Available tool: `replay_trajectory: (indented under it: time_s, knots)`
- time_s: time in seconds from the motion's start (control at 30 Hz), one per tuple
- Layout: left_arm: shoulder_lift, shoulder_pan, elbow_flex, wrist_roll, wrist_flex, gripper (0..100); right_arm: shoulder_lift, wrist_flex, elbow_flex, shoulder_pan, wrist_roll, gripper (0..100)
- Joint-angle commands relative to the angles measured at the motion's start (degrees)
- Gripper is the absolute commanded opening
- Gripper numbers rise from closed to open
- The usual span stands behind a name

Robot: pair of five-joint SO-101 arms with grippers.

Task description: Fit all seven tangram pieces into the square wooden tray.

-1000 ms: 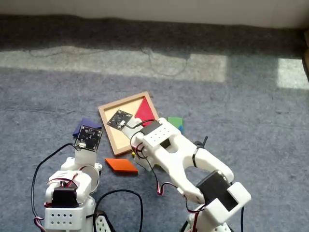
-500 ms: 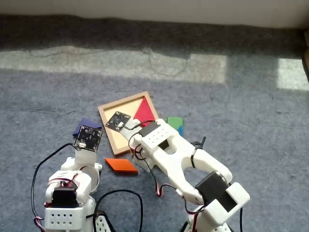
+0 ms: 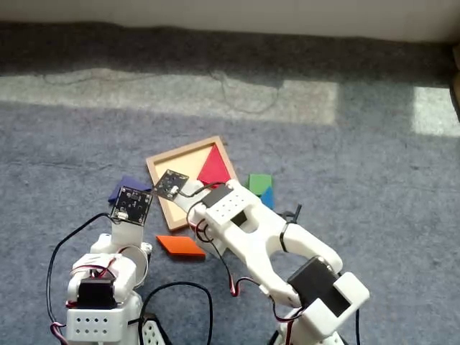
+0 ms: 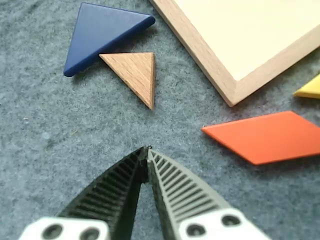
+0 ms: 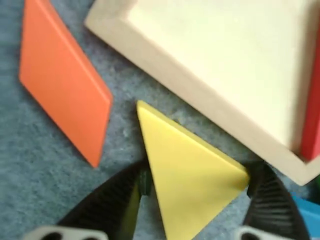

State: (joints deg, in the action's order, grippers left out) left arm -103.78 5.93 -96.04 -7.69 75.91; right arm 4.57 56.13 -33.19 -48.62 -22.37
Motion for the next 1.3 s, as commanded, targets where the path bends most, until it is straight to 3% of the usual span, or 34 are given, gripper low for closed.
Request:
replay_trajectory:
  time_s: [0.0,0.2,0.4,0.8,1.03,1.27]
  knots:
    - [-0.13,0.57,-1.10,-0.26,0.26,0,0.31,-1.36,1.63,-2.24,-0.70,17.7]
    - [-0.13,0.57,-1.10,-0.26,0.26,0,-0.04,-1.01,1.54,-2.07,-0.62,16.4]
    - [-0.13,0.57,-1.10,-0.26,0.26,0,-0.75,7.87,3.03,-1.71,-0.26,16.4]
    - [-0.13,0.57,-1.10,-0.26,0.26,0,-12.97,8.04,5.14,2.33,-0.26,16.4]
    - [-0.13,0.57,-1.10,-0.26,0.26,0,-13.32,-1.80,5.14,6.73,-0.09,16.4]
    - [-0.13,0.57,-1.10,-0.26,0.26,0,-13.32,-9.89,7.08,10.24,11.25,16.4]
